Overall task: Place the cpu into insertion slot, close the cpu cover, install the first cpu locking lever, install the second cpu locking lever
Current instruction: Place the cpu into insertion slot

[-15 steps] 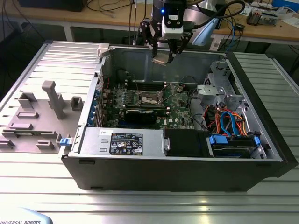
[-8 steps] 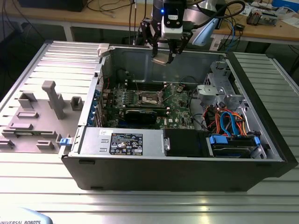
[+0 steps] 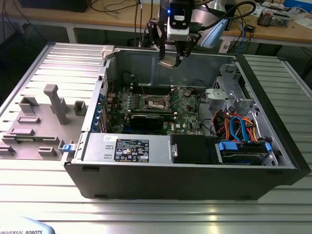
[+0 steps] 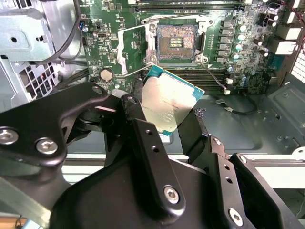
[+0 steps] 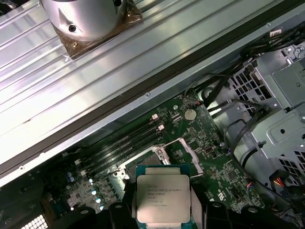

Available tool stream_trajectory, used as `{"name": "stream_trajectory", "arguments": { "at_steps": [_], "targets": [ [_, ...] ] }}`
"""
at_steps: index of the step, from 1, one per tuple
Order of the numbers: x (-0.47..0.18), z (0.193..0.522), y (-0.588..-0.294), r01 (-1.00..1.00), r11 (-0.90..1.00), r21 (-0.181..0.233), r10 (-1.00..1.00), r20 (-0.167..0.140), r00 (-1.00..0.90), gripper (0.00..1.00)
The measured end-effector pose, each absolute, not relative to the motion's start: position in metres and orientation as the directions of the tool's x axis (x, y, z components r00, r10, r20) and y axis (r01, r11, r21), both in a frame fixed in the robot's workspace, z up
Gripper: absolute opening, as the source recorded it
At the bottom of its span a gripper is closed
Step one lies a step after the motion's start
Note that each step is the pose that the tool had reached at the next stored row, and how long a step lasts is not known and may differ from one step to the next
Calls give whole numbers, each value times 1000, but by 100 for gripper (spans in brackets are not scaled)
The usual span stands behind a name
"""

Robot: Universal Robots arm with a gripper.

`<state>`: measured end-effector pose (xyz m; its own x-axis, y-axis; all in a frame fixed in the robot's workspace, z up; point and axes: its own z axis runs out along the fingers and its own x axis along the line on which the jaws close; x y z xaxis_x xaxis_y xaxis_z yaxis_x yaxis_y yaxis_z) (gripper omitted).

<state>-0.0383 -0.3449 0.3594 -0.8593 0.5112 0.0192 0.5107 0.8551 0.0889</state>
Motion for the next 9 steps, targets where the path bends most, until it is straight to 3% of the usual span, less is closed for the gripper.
{"name": "stream_trajectory", "arguments": {
  "at_steps": [9],
  "targets": [
    [-41,359,-345,558,825,89,558,19,-829,54]
  ]
}}
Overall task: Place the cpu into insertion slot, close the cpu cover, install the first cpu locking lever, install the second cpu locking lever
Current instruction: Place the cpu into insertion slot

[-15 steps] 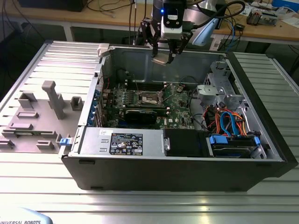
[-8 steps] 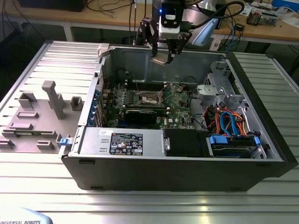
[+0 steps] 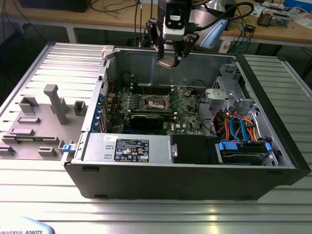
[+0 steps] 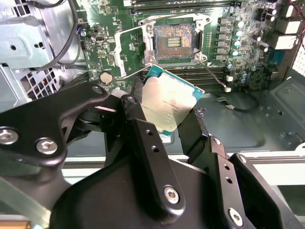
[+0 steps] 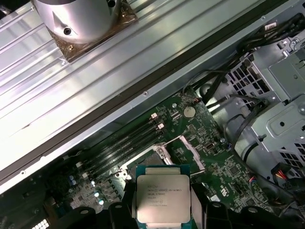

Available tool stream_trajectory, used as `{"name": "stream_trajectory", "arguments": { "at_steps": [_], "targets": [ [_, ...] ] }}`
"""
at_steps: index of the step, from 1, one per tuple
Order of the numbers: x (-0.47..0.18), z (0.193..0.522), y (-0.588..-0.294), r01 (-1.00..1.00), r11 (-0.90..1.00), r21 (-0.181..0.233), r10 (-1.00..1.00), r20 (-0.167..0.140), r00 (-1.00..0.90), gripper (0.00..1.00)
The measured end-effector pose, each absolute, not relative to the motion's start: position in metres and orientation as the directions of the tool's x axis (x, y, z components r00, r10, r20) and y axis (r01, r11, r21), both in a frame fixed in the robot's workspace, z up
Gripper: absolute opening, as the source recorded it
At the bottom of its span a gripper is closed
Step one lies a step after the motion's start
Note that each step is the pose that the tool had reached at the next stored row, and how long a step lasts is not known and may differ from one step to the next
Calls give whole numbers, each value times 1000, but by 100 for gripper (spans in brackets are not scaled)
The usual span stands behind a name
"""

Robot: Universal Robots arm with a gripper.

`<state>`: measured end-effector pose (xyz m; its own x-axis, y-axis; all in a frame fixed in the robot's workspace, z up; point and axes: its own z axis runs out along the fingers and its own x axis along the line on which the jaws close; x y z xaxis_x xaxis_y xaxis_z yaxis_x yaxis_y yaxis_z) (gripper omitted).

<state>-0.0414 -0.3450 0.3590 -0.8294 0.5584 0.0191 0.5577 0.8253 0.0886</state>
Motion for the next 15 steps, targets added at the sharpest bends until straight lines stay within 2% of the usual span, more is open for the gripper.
{"name": "stream_trajectory", "arguments": {
  "at_steps": [15],
  "targets": [
    [-41,359,-345,578,811,89,579,19,-815,54]
  ]
}}
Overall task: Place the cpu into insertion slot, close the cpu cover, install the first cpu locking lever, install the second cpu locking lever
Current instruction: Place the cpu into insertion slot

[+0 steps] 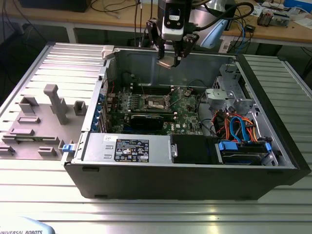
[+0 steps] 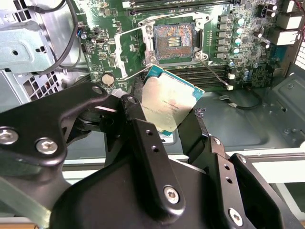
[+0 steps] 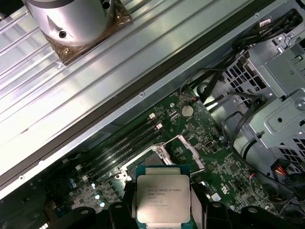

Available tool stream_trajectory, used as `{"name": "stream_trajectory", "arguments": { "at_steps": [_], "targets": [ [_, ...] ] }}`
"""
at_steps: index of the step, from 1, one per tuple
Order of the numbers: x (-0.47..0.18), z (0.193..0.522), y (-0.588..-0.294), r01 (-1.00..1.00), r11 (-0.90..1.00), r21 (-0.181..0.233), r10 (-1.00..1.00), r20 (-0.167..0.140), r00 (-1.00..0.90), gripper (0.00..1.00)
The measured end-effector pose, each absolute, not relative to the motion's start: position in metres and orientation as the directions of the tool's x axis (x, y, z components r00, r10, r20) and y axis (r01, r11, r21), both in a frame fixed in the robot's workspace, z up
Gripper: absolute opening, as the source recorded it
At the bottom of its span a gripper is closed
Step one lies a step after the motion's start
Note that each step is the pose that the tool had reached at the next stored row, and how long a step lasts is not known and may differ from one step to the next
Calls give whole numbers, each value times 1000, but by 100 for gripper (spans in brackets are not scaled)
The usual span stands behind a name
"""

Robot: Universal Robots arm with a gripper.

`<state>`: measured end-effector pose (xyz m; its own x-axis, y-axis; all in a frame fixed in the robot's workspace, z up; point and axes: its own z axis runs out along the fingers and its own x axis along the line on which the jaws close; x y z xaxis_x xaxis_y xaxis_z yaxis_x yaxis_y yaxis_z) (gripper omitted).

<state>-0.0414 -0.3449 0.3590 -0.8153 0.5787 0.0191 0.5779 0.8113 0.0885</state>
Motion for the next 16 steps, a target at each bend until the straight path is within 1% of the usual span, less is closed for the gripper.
{"name": "stream_trajectory", "arguments": {
  "at_steps": [16],
  "targets": [
    [-41,359,-345,599,796,89,600,19,-800,54]
  ]
}}
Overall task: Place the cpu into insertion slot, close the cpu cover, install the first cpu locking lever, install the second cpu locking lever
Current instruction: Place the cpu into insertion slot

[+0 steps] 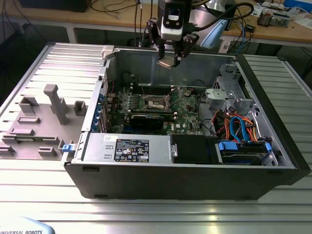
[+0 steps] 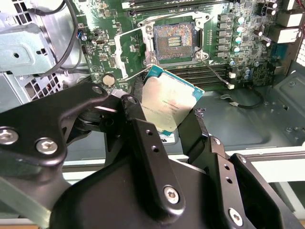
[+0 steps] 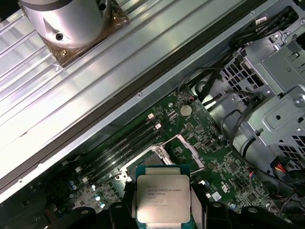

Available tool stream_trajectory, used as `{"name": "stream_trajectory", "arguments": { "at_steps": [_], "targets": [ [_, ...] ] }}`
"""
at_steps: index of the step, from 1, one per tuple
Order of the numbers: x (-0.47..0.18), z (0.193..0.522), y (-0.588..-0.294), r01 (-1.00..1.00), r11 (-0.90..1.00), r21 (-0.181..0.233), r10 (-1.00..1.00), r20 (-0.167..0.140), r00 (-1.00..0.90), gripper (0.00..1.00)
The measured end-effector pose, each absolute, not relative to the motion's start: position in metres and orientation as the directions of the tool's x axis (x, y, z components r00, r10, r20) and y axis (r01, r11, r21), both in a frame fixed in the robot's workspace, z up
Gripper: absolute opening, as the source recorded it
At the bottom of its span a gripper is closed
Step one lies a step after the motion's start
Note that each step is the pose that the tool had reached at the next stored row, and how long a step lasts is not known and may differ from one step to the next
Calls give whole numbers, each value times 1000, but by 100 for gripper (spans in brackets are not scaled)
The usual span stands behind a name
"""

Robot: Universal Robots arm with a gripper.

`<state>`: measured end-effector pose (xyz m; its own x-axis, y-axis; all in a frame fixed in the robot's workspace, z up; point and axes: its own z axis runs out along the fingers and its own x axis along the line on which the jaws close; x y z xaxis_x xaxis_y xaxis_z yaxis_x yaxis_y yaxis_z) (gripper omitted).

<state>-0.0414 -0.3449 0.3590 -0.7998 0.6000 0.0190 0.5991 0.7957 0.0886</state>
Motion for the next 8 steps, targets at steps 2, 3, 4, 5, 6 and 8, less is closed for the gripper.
{"name": "stream_trajectory", "arguments": {
  "at_steps": [2,3,4,5,6,8],
  "targets": [
    [-41,359,-345,613,785,89,614,19,-789,54],
    [-41,359,-345,621,779,89,622,19,-783,54],
    [-41,359,-345,634,768,89,635,19,-772,54],
    [-41,359,-345,644,760,89,645,19,-764,54],
    [-41,359,-345,653,752,89,654,19,-756,54],
    [-41,359,-345,671,736,89,672,19,-740,54]
  ]
}}
